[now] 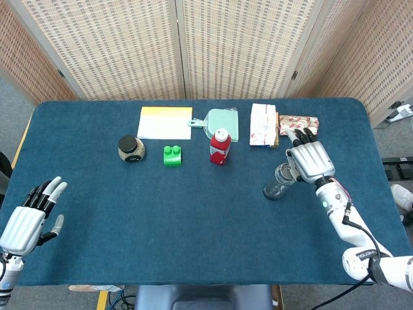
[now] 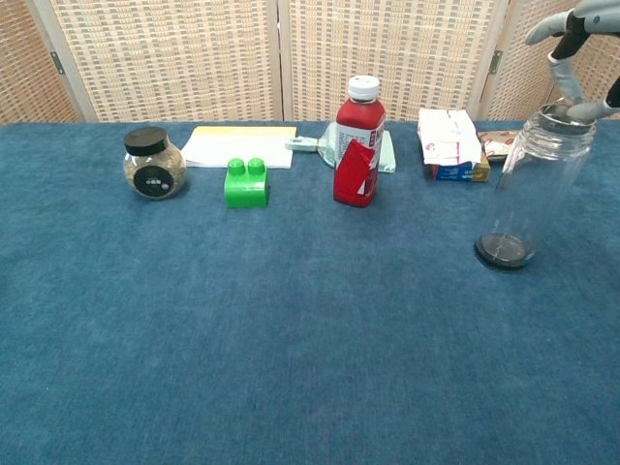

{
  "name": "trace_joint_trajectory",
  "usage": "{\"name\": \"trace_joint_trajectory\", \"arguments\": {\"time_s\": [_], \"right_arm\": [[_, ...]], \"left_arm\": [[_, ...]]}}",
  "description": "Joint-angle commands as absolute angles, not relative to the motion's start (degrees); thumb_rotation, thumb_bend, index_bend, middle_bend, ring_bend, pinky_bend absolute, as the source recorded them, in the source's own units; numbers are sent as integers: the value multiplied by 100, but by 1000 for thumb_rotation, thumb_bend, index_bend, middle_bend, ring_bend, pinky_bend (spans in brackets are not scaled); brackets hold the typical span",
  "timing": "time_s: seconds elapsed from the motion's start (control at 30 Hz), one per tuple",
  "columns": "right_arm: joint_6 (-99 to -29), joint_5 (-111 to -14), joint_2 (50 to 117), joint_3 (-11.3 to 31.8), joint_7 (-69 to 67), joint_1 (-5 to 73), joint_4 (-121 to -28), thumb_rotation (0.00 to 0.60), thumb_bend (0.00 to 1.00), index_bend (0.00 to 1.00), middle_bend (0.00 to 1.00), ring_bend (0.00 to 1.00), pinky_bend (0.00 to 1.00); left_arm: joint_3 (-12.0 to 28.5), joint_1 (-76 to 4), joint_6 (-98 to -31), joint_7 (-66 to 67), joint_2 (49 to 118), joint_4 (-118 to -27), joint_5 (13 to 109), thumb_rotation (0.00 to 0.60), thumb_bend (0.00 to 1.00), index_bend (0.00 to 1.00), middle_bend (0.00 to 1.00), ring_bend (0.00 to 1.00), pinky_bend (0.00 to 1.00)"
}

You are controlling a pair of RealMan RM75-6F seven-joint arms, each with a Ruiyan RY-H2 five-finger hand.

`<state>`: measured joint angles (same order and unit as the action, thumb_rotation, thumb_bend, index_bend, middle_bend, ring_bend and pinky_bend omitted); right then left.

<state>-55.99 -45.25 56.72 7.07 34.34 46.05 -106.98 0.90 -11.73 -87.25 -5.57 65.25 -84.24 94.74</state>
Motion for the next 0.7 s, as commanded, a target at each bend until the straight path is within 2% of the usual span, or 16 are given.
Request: {"name": "trace_joint_trajectory", "arguments": {"time_s": [0.03,0.33,0.53,0.7], "right_arm": [[-5611,-4589,5645,678,3381,4568,-10706,600,355,632,22,0,0],[-5529,-4393,5585,561,3509,4609,-10716,600,343,427,0,0,0],[-5559,-4377,5577,602,3461,4640,-10747,600,342,376,0,0,0],[-5614,-4403,5536,622,3453,4649,-10818,600,342,371,0,0,0]], "left_arm": [[89,-1173,-8722,-553,6527,-8424,9475,600,494,0,4,0,103],[97,-1161,-8758,-538,6529,-8431,9485,600,494,0,5,0,103],[92,-1166,-8736,-539,6525,-8435,9482,600,495,0,5,0,103],[88,-1161,-8743,-532,6523,-8446,9491,600,495,0,6,0,103]]}}
